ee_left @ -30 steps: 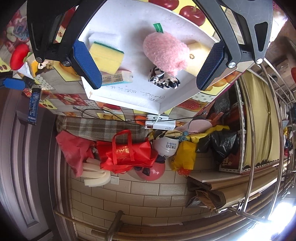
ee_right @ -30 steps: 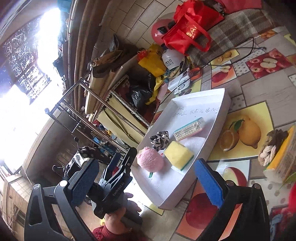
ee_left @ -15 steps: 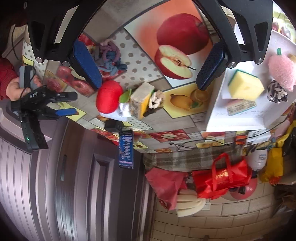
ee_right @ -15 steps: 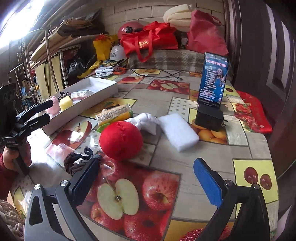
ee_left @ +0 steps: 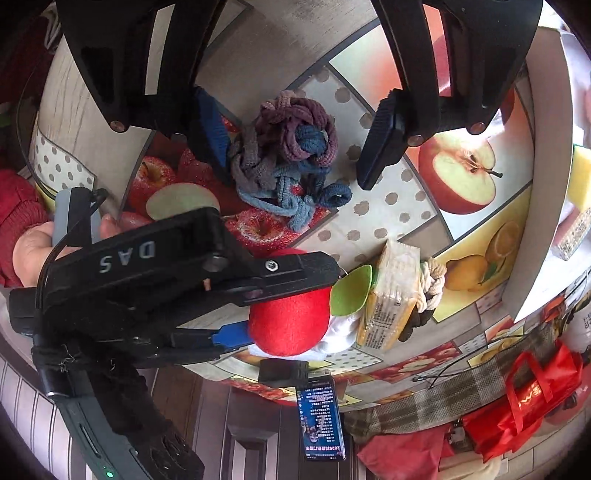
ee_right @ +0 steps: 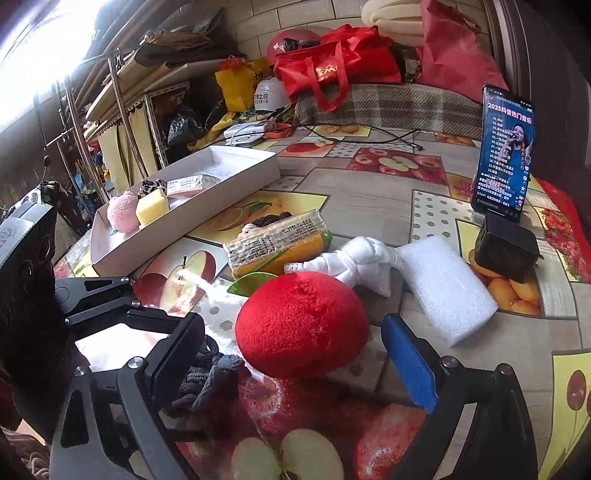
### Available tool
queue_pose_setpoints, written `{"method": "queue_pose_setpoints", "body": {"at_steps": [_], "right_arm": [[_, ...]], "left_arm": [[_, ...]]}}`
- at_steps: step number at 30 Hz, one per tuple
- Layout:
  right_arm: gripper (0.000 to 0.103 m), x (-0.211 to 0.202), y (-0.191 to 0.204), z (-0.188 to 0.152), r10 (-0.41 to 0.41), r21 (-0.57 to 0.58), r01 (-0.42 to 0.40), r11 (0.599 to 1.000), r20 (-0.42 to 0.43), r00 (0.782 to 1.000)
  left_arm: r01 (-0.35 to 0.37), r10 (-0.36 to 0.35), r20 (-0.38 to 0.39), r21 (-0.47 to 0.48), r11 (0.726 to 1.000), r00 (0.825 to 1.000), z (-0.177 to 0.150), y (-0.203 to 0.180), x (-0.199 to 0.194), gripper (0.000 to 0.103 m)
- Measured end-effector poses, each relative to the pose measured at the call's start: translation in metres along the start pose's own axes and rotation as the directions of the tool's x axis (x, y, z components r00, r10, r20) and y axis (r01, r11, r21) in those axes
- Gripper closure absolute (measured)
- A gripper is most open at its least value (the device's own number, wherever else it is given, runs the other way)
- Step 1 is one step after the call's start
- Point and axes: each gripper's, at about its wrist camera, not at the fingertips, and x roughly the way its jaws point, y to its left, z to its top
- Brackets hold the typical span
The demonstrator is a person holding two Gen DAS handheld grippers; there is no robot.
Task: Organize soft objects
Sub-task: 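Grasp the knotted blue-purple yarn toy with the left gripper while the right grasps the red fluffy ball, then carry the yarn toy and red ball into the white tray and open both grippers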
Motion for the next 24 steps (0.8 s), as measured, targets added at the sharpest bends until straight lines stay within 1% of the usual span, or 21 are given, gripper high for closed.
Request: {"method": "queue_pose_setpoints", "body": {"at_steps": [1,2,3,5,7,8,9,10,11,12,13,15,17,20,24], "right_arm": [[0.039,0.004,-0.001,0.000,0.003,0.004,-0.003,1.000,-0.012,1.000],[0.039,0.003,-0.001,0.000,0.004,0.010,-0.003,1.000,-0.009,1.000],[0.042,0.001,-0.001,-0.001,0.006,0.011,-0.006,1.000,0.001,1.000],[0.044,-0.008,-0.001,-0.003,0.004,0.014,-0.005,1.000,0.038,0.999],[0.044,-0.020,-0.001,-0.005,0.002,0.020,-0.004,1.000,0.094,0.996],[0.044,-0.028,0.000,-0.006,-0.005,0.026,0.002,1.000,0.129,0.992],[0.044,-0.035,0.000,-0.008,-0.013,0.032,0.008,0.999,0.164,0.986],[0.044,-0.042,0.000,-0.010,-0.027,0.039,0.019,0.999,0.201,0.979],[0.044,-0.049,-0.001,-0.012,-0.046,0.049,0.035,0.998,0.234,0.971],[0.044,-0.054,-0.001,-0.013,-0.068,0.064,0.053,0.997,0.262,0.963],[0.044,-0.059,-0.002,-0.014,-0.092,0.081,0.072,0.994,0.284,0.954],[0.044,-0.064,-0.003,-0.015,-0.108,0.107,0.078,0.991,0.311,0.944],[0.044,-0.064,-0.002,-0.014,-0.105,0.122,0.068,0.990,0.321,0.941],[0.044,-0.059,0.002,-0.011,-0.079,0.129,0.039,0.991,0.315,0.946],[0.044,-0.051,0.013,-0.008,-0.048,0.124,0.010,0.992,0.307,0.951]], "left_arm": [[0.011,-0.011,0.008,-0.007,1.000,1.000,-0.001,0.002,-0.001,0.057],[0.018,-0.018,0.016,-0.017,1.000,1.000,-0.001,0.005,-0.003,0.068],[0.027,-0.027,0.028,-0.028,0.999,0.999,-0.001,0.008,-0.005,0.068],[0.036,-0.033,0.060,-0.046,0.998,0.998,-0.001,0.013,-0.011,0.071],[0.031,-0.024,0.123,-0.058,0.998,0.992,-0.003,0.015,-0.022,0.071],[0.021,-0.011,0.169,-0.062,0.998,0.986,-0.006,0.016,-0.031,0.071],[0.003,0.012,0.221,-0.069,0.998,0.975,-0.009,0.016,-0.042,0.071],[-0.017,0.038,0.278,-0.077,0.997,0.960,-0.013,0.016,-0.053,0.071],[-0.037,0.063,0.333,-0.085,0.996,0.941,-0.017,0.016,-0.063,0.071],[-0.060,0.092,0.384,-0.094,0.994,0.919,-0.022,0.015,-0.074,0.071],[-0.097,0.130,0.423,-0.099,0.990,0.897,-0.026,0.013,-0.082,0.071],[-0.185,0.215,0.456,-0.110,0.977,0.863,-0.032,0.013,-0.092,0.070],[-0.211,0.257,0.468,-0.148,0.966,0.846,-0.036,0.023,-0.099,0.070],[-0.239,0.317,0.457,-0.220,0.946,0.831,-0.041,0.046,-0.105,0.070],[-0.301,0.398,0.446,-0.274,0.913,0.802,-0.054,0.073,-0.115,0.070]]}}
